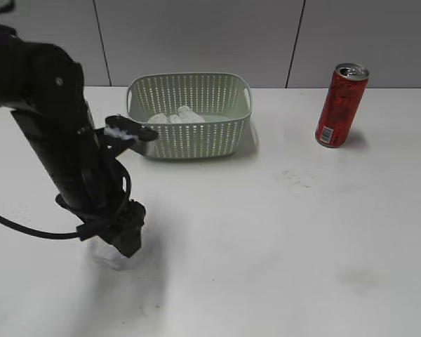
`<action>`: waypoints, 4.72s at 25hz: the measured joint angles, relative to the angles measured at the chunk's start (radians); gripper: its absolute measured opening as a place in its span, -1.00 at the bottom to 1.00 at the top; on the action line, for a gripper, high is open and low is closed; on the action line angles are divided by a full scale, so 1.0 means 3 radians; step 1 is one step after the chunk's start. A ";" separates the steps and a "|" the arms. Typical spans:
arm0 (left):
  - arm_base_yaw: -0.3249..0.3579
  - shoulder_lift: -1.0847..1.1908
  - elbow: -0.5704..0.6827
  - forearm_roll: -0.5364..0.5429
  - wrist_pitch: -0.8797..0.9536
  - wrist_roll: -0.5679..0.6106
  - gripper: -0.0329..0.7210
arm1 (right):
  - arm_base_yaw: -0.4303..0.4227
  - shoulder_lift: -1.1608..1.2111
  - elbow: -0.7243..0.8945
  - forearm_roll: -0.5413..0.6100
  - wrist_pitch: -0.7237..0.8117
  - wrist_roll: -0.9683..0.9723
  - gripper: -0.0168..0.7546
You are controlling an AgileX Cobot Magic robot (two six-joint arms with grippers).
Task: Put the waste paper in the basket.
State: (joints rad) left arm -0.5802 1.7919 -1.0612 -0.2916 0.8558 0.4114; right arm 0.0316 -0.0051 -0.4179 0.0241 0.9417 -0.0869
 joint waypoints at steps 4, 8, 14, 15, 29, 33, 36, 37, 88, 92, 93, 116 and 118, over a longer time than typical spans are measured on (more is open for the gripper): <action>-0.0022 0.0278 -0.0003 0.0060 -0.0135 -0.0008 0.65 | 0.0000 0.0000 0.0000 -0.0006 0.0000 0.0000 0.57; -0.0022 0.0429 -0.0003 0.0180 -0.0264 -0.0034 0.65 | 0.0000 0.0000 0.0000 -0.0007 0.0000 0.0000 0.57; -0.0022 0.0494 -0.0007 0.0208 -0.0451 -0.0040 0.65 | 0.0000 0.0000 0.0000 -0.0007 0.0000 0.0000 0.57; -0.0022 0.0494 -0.0011 0.0208 -0.0480 -0.0040 0.64 | 0.0000 0.0000 0.0000 -0.0007 0.0000 0.0000 0.57; -0.0022 0.0510 -0.0017 0.0211 -0.0489 -0.0041 0.53 | 0.0000 0.0000 0.0000 -0.0008 0.0000 0.0000 0.56; -0.0022 0.0547 -0.0020 0.0215 -0.0440 -0.0041 0.53 | 0.0000 0.0000 0.0000 -0.0008 0.0000 0.0000 0.51; -0.0022 0.0584 -0.0062 0.0227 -0.0379 -0.0041 0.53 | 0.0000 0.0000 0.0000 -0.0011 0.0000 0.0000 0.50; -0.0022 0.0588 -0.0063 0.0231 -0.0368 -0.0041 0.53 | 0.0000 0.0000 0.0000 -0.0011 0.0000 0.0001 0.49; -0.0022 0.0866 -0.1266 0.0645 -0.2991 -0.0041 -0.81 | 0.0000 0.0000 0.0000 -0.0021 0.0000 0.0009 0.49; -0.0022 0.0995 -0.1266 0.0570 -0.2966 -0.0041 -0.24 | 0.0000 0.0000 0.0000 -0.0024 0.0000 0.0009 0.49; -0.0022 0.1003 -0.1266 0.0551 -0.2961 -0.0041 -0.06 | 0.0000 0.0000 0.0000 -0.0024 0.0000 0.0009 0.49; 0.0697 -0.0086 -0.1266 0.0468 -0.1292 -0.0077 0.72 | 0.0000 0.0000 0.0000 -0.0024 0.0000 0.0009 0.49; 0.0933 -0.0208 -0.1266 0.0437 -0.1034 -0.0231 0.70 | 0.0000 0.0000 0.0000 -0.0024 0.0000 0.0009 0.49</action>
State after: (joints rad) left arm -0.3002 1.7294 -1.4411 -0.1606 0.5455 0.3421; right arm 0.0316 -0.0051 -0.4179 0.0170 0.9417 -0.0843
